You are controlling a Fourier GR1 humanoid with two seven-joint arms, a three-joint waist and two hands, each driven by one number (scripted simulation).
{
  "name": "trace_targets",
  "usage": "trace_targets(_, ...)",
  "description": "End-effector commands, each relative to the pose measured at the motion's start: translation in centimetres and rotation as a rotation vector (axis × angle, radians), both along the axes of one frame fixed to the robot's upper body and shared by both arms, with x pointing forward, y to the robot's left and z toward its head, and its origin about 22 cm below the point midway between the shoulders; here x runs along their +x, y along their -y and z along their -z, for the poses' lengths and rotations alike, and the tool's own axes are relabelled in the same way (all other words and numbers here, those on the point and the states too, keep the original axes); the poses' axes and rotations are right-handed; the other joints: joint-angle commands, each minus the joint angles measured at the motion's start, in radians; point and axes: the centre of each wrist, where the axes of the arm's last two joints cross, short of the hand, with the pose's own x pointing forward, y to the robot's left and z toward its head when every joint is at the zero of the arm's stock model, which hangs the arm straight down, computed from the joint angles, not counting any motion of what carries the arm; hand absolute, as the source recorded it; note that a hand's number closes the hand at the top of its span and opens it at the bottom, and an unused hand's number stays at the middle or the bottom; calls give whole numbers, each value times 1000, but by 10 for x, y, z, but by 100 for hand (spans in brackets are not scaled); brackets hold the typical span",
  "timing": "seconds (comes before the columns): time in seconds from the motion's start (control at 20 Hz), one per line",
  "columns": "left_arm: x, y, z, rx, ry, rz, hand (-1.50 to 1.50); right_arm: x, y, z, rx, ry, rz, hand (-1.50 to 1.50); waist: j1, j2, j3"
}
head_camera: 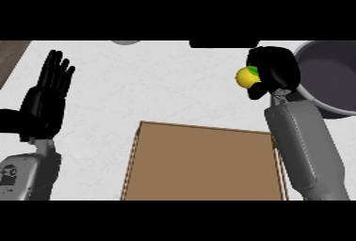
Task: Pick the lemon from the tray and place it in the pot
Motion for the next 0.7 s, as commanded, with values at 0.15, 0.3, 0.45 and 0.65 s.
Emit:
trace_targets(0.15,4,18,-4,6,16,70,0,25,7,-61,67,363,617,150,67,10,-3)
trace_targets(0.3,7,15,-8,11,21,70,0,36,8,-69,40,470,807,150,76,13,-2)
trace_targets(0.45,6,18,-5,-6,30,87,0,49,2,-80,38,534,944,150,80,7,-1)
trace_targets(0.65,6,8,3,17,-4,45,0,67,13,-63,-5,454,1016,150,46,-4,1)
